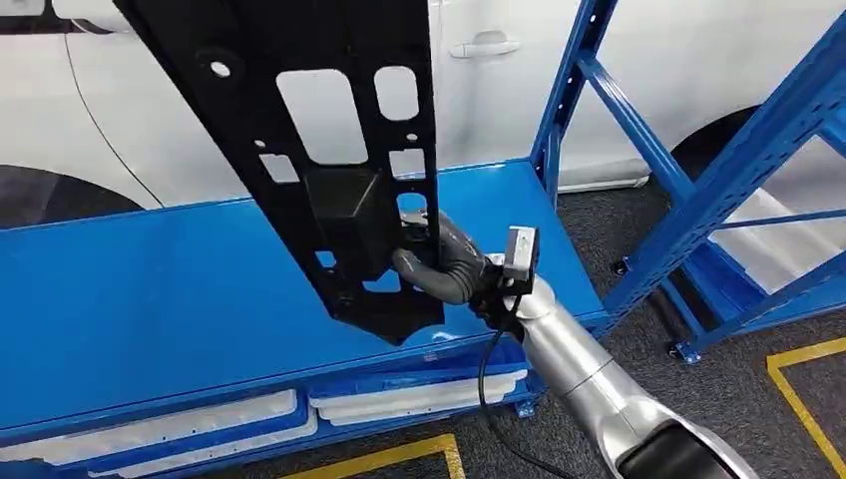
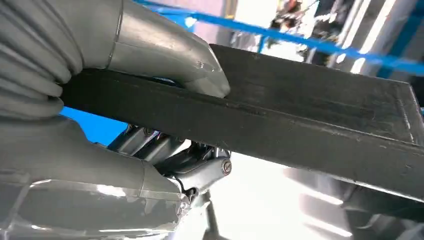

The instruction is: Take the parts from the cabinet and place them on the table.

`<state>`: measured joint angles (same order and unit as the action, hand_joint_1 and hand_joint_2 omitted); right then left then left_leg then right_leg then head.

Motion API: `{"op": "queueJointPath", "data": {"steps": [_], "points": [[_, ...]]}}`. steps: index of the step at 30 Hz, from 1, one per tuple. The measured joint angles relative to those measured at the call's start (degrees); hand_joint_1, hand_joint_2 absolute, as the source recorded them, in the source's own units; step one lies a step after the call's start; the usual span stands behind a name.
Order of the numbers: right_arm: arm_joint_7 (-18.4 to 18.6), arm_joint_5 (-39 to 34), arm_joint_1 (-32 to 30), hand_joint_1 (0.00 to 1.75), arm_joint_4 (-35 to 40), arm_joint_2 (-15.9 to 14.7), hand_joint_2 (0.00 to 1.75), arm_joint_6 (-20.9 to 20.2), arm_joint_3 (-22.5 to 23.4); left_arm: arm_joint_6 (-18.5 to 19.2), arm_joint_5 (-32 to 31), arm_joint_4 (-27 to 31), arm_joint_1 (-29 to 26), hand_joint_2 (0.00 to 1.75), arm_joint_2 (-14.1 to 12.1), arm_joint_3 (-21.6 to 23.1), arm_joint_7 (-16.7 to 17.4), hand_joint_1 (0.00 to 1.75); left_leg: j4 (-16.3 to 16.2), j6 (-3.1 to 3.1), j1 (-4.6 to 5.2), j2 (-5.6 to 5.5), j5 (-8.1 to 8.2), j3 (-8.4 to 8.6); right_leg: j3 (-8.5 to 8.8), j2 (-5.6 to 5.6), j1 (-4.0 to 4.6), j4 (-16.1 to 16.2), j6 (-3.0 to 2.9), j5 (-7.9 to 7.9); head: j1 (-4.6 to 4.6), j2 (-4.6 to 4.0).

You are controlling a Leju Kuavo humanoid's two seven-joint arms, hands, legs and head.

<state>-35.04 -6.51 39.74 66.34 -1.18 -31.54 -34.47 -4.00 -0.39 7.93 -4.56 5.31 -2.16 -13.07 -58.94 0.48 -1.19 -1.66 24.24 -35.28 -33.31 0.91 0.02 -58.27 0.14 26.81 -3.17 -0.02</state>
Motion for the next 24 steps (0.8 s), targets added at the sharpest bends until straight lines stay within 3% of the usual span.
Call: {"op": "queueJointPath", "data": {"steps": [3, 5, 6, 9, 10, 11, 12, 14, 15, 18, 20, 21, 22, 24], "points": [[0.46, -0.26, -0.61, 1.75, 1.24, 0.17, 1.75, -0.52, 0.00, 0.02, -0.11, 0.00, -0.08, 1.75, -0.02, -0.11, -0.35, 0.00, 0.31, -1.15, -0.23, -0.10, -0.14, 0.04, -0.29, 0.03, 0.55, -0.03, -0.58, -0.29, 0.02, 0.00], [0.59, -0.35, -1.00, 1.75, 2.12, 0.22, 1.75, -0.63, 0.00, 0.02, -0.24, 0.00, -0.12, 1.75, -0.09, -0.11, -0.48, 0.00, 0.09, -1.75, -0.27, -0.04, 0.14, -0.20, 0.18, -0.14, -0.13, 0.96, -1.36, -1.08, 0.00, 0.00], [0.57, -0.50, -1.00, 1.75, 2.36, 0.22, 1.75, -0.65, 0.00, 0.11, -0.37, 0.00, -0.12, 1.75, -0.09, -0.11, -0.52, 0.00, -1.69, -2.05, -0.16, 0.06, 1.54, -0.97, 0.27, -0.04, -0.19, 1.19, -1.76, -1.23, 0.00, 0.00], [0.61, -0.79, -1.64, 1.75, 2.45, 0.06, 1.75, -0.79, 0.02, 0.24, -0.63, 0.00, 0.12, 1.75, -0.13, -0.11, -0.83, 0.00, -14.91, -2.61, -0.47, 0.16, 7.78, -7.05, 0.27, -0.23, -0.08, 1.16, -1.97, -1.22, 0.00, 0.00], [0.59, -0.87, -2.18, 1.75, 2.47, -0.07, 1.75, -0.87, 0.04, 0.33, -0.76, 0.00, 0.23, 1.75, -0.13, -0.11, -0.83, 0.00, -17.70, -2.70, -0.46, 0.17, 8.21, -8.39, 0.28, -0.22, -0.04, 1.12, -1.98, -1.21, 0.00, 0.00], [0.57, -0.87, -2.63, 1.75, 2.45, -0.15, 1.75, -0.90, 0.04, 0.33, -0.85, 0.00, 0.28, 1.75, -0.13, -0.11, -0.81, 0.00, -17.11, -2.68, -0.46, 0.17, 7.10, -8.21, 0.34, -0.17, 0.01, 1.08, -2.02, -1.19, 0.00, 0.00], [0.57, -0.87, -2.91, 1.75, 2.47, -0.26, 1.75, -0.94, 0.04, 0.33, -0.96, 0.00, 0.28, 1.75, -0.13, -0.11, -0.64, 0.00, -13.72, -2.53, -0.45, 0.17, 4.90, -6.54, 0.44, -0.06, 0.10, 1.02, -2.05, -1.13, 0.00, 0.00], [0.55, -0.87, -2.98, 1.75, 2.47, -0.31, 1.75, -1.16, 0.09, 0.33, -1.28, 0.00, 0.23, 1.75, -0.17, -0.11, 0.19, 0.00, -3.24, -1.85, -0.41, 0.23, 0.14, -1.29, 0.62, 0.21, 0.23, 0.79, -1.91, -0.91, 0.00, 0.00], [0.46, -0.87, -2.98, 1.75, 2.45, -0.31, 1.75, -1.20, 0.09, 0.33, -1.68, 0.00, 0.23, 1.75, -0.24, -0.11, 0.68, 0.00, 0.38, -1.39, -0.17, 0.55, 0.09, 0.47, 0.55, 0.28, 0.39, 0.64, -1.66, -0.69, 0.02, 0.00], [0.39, -0.85, -3.13, 1.75, 2.42, -0.46, 1.75, -1.18, 0.15, 0.28, -2.01, 0.00, 0.25, 1.75, -0.24, -0.09, 1.09, 0.00, 0.45, -0.88, 0.18, 0.24, 0.06, 0.52, 0.25, 0.44, 0.39, 0.60, -0.72, -0.57, 0.00, 0.00], [0.37, -0.85, -3.20, 1.75, 2.45, -0.50, 1.75, -1.14, 0.22, -0.18, -2.01, 0.00, 0.28, 1.75, -0.02, -0.09, 1.27, 0.00, 1.19, -0.16, -0.36, 0.36, -0.38, 0.69, 0.37, 0.40, 0.54, 0.32, -0.07, -0.28, 0.00, 0.00], [0.30, -0.85, -3.22, 1.75, 2.45, -0.52, 1.75, -1.03, 0.28, -0.59, -1.99, 0.00, 0.27, 1.75, 0.00, -0.09, 1.31, 0.00, 1.37, 0.05, -0.34, 0.49, -0.49, 0.77, -0.19, 0.17, 0.33, -1.09, 0.25, 0.81, 0.02, 0.00], [0.24, -0.85, -3.23, 1.75, 2.42, -0.61, 1.75, -0.85, 0.33, -0.90, -1.99, 0.00, 0.28, 1.75, 0.00, -0.09, 1.38, 0.00, 1.38, 0.36, -0.33, 0.62, -0.50, 0.72, -1.70, -0.04, 0.22, -4.31, 0.47, 2.98, 0.02, 0.00], [0.09, -0.83, -3.78, 1.75, 2.31, -0.96, 1.75, -0.50, 0.37, -1.12, -1.99, 0.00, 0.33, 1.75, 0.11, -0.09, 1.82, 0.00, 1.36, 0.45, -0.27, 0.66, -0.47, 0.62, -6.46, -0.15, -0.15, -14.36, 0.95, 7.67, 0.02, 0.00]]}}
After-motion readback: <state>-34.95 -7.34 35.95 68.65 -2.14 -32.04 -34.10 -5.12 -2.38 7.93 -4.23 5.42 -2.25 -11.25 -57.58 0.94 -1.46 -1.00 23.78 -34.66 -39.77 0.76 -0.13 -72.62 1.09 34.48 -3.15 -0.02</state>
